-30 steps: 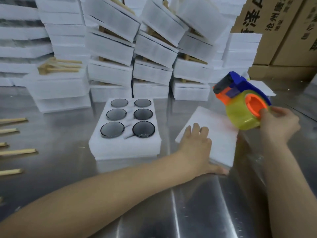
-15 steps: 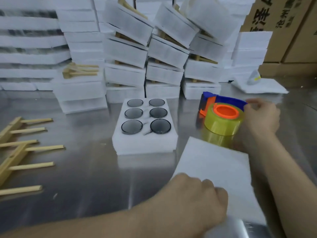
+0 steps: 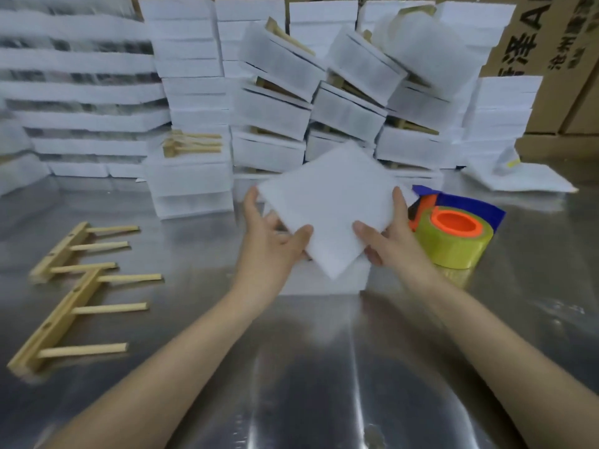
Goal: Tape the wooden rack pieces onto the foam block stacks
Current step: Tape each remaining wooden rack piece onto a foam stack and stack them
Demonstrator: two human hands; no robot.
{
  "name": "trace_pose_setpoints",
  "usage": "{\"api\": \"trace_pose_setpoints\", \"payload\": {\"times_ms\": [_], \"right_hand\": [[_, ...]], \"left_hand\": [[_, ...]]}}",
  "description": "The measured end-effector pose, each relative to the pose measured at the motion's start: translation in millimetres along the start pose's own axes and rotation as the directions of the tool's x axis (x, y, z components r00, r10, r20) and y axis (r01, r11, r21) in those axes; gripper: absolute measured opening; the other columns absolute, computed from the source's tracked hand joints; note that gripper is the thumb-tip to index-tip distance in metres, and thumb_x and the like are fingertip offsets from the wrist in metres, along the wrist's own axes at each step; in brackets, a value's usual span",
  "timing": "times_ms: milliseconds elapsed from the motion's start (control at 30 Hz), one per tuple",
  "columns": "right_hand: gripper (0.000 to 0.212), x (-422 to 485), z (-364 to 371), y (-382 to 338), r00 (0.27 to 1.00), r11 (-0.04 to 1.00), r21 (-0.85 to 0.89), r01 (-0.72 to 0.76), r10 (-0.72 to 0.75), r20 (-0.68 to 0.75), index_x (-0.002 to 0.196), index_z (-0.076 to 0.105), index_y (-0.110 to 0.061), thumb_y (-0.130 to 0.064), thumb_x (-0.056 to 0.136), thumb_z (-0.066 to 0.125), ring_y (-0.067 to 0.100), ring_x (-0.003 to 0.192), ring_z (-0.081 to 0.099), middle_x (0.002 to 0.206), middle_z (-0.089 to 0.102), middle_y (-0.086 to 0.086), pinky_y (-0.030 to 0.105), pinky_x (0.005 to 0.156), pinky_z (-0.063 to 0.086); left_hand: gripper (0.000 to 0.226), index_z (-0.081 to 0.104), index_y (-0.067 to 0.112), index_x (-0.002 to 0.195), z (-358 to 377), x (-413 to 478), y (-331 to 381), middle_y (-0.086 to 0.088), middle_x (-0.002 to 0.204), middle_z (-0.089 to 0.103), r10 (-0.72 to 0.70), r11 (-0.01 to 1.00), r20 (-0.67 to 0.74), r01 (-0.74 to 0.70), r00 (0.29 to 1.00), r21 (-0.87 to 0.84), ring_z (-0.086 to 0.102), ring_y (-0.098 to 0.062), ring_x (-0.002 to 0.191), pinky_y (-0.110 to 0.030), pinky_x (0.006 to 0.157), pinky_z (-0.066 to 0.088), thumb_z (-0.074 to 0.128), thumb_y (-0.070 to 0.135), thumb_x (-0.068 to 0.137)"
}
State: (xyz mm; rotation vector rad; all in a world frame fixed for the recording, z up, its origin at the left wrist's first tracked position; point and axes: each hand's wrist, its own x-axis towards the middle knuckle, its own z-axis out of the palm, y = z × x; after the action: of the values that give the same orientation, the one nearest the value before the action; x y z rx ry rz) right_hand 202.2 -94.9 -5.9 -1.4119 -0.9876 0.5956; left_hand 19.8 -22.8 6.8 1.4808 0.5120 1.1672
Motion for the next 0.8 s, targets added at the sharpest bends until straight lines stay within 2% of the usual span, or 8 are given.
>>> {"api": "trace_pose_setpoints", "payload": {"times_ms": [67,133,233,333,400,500,600,800], "right_hand": [[0.092,9,-1,8,0.996,0.991,0.133,0.024,-0.012,-0.091,0.150,-0.006,-0.027,-0.009,0.091,0.062,0.013,0.098,0.063,0.118,0.061,-0.009,0.028,0.069,0.055],[0.070,16,-5,12,0.994,0.964,0.265,0.018,0.012,-0.112,0.145,0.018,-0.018,-0.004,0.091,0.060,0.017,0.110,0.063,0.115,0.068,-0.008,0.034,0.083,0.056],[0.029,21,-2,15,0.999,0.981,0.189,-0.029,0.022,0.039,0.124,0.058,-0.017,-0.008,0.096,0.053,0.016,0.107,0.065,0.115,0.070,-0.001,0.027,0.087,0.053],[0.027,25,5,12,0.996,0.989,0.134,-0.065,0.057,0.066,0.093,0.074,-0.034,-0.015,0.096,0.055,0.002,0.088,0.069,0.098,0.073,-0.012,0.013,0.072,0.052],[0.020,28,6,10,0.998,0.985,0.157,-0.065,0.062,0.030,0.102,0.071,-0.031,-0.016,0.094,0.059,0.003,0.087,0.070,0.097,0.074,-0.011,0.012,0.067,0.051],[0.031,29,9,7,0.997,0.991,0.106,-0.081,0.081,0.003,0.123,0.064,-0.022,-0.022,0.093,0.062,0.012,0.097,0.069,0.111,0.072,-0.001,0.021,0.078,0.055],[0.020,30,18,-1,0.993,0.993,0.043,-0.109,0.107,0.052,0.111,0.068,-0.025,-0.021,0.098,0.054,0.018,0.103,0.067,0.111,0.071,-0.001,0.035,0.096,0.051],[0.038,21,19,-2,0.972,0.975,0.111,-0.194,0.176,0.156,0.136,0.053,-0.025,-0.020,0.099,0.045,0.016,0.119,0.059,0.129,0.063,-0.004,0.037,0.107,0.042]], "left_hand": [[0.040,0.037,0.038,0.111,-9,4,-1,0.016,0.124,0.057,0.143,0.969,-0.003,-0.139,0.990,0.203,0.064,0.000,0.103,-0.024,0.082,0.054,0.063,0.017,0.091],[0.009,0.051,0.025,0.093,-23,17,-3,0.020,0.117,0.054,0.212,0.917,-0.085,-0.168,0.973,0.362,0.058,0.000,0.108,-0.023,0.093,0.045,0.059,0.029,0.092],[0.027,0.058,0.022,0.072,-39,31,-17,0.008,0.114,0.053,0.220,0.890,-0.188,-0.118,0.957,0.440,0.053,-0.001,0.099,-0.017,0.090,0.040,0.051,0.024,0.098],[0.012,0.057,0.020,0.090,-42,39,-29,-0.003,0.113,0.056,-0.100,0.995,-0.226,0.091,0.969,-0.048,0.055,-0.014,0.107,-0.029,0.091,0.044,0.049,0.019,0.099],[0.026,0.056,0.016,0.114,-44,45,-35,0.002,0.118,0.059,-0.319,0.910,-0.055,0.290,0.946,-0.296,0.058,-0.013,0.112,-0.028,0.095,0.046,0.044,0.033,0.099],[0.049,0.060,0.012,0.120,-50,51,-42,-0.008,0.126,0.063,-0.319,0.913,0.122,0.340,0.940,-0.225,0.058,-0.022,0.119,-0.037,0.104,0.042,0.035,0.048,0.097],[0.035,0.066,0.016,0.114,-52,51,-41,-0.005,0.114,0.070,-0.307,0.909,0.246,0.360,0.919,-0.211,0.066,-0.021,0.106,-0.029,0.085,0.052,0.046,0.033,0.090],[0.039,0.055,0.018,0.128,-49,47,-40,0.000,0.112,0.071,-0.324,0.925,0.209,0.355,0.923,-0.136,0.068,-0.015,0.094,-0.024,0.073,0.055,0.039,0.006,0.094]]}}
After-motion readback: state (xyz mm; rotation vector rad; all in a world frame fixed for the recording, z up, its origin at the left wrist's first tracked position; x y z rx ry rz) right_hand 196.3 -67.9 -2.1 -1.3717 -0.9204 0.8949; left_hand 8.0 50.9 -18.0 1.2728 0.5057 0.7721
